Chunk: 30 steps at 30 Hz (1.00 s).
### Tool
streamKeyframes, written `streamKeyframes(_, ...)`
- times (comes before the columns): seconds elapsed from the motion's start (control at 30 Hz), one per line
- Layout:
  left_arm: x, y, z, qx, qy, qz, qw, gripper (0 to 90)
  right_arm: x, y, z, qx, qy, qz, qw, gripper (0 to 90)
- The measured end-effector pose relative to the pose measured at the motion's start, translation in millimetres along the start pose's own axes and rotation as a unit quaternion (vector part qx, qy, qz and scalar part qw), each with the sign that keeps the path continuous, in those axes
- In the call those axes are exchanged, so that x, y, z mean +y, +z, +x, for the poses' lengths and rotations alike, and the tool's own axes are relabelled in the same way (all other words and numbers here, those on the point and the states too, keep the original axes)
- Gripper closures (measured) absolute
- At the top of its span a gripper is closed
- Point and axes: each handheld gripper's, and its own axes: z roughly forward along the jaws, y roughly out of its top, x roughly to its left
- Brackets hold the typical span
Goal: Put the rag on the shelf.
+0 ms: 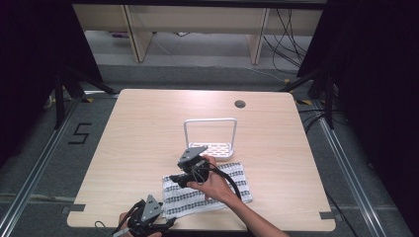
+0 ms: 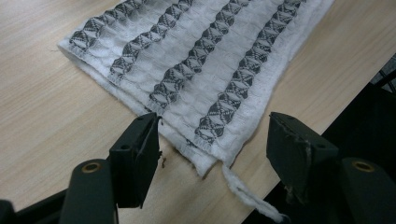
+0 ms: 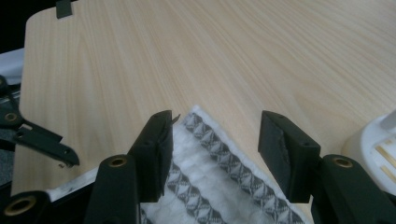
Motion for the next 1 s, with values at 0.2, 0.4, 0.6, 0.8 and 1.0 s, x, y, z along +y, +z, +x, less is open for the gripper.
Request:
streamKeyframes(0.2, 0.9, 1.4, 1.5, 0.0, 0.007, 0.004, 1.0, 36.2, 7.2, 16.1, 1.7, 0.007, -0.002, 0.014, 0.9999, 47.9)
streamKeyframes(0.4, 1.3, 1.4, 2.8, -0.002, 0.019, 0.017, 0.9997, 37.7, 9.6, 25.5, 1.0, 0.009, 0.0, 0.018, 0.9998, 49.7)
streamKeyframes(0.6, 1.4, 5.4, 2.2, 0.001, 0.011, 0.009, 0.9999, 40.3, 7.6, 34.9, -0.5, 0.009, 0.002, 0.031, 0.9995, 51.6)
streamKeyframes(0.8, 1.1, 7.8, 2.4, 0.0, 0.012, 0.013, 0.9998, 43.8, 4.5, 44.7, -2.3, 0.022, 0.002, 0.041, 0.9989, 52.6)
streamKeyframes(1.0, 2.1, 7.1, 5.1, -0.007, 0.021, 0.023, 0.9995, 54.1, 3.3, 52.8, -0.2, 0.022, -0.005, 0.061, 0.9979, 59.9)
